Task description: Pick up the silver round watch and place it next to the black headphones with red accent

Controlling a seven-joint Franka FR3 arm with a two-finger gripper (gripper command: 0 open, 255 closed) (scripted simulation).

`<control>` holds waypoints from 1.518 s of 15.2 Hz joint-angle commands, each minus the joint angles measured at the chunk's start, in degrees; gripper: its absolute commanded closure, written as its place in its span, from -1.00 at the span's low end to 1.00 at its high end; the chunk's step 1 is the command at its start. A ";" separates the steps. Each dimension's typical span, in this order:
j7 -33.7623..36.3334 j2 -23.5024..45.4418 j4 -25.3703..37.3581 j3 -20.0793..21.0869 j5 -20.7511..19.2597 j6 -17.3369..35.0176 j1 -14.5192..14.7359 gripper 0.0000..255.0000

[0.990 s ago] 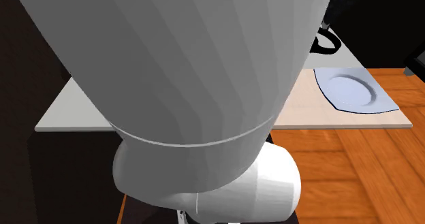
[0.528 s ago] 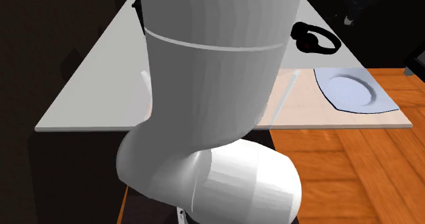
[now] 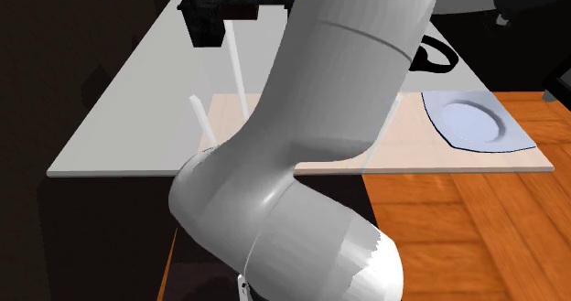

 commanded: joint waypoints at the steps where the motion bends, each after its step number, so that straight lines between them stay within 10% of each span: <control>1: 0.89 13.51 25.22 2.51 2.98 -10.52 -8.78 1.00; 8: -0.85 6.70 6.14 1.30 1.73 0.66 -3.57 1.00; 23: -1.99 5.95 -7.51 1.36 2.09 12.88 -0.67 1.00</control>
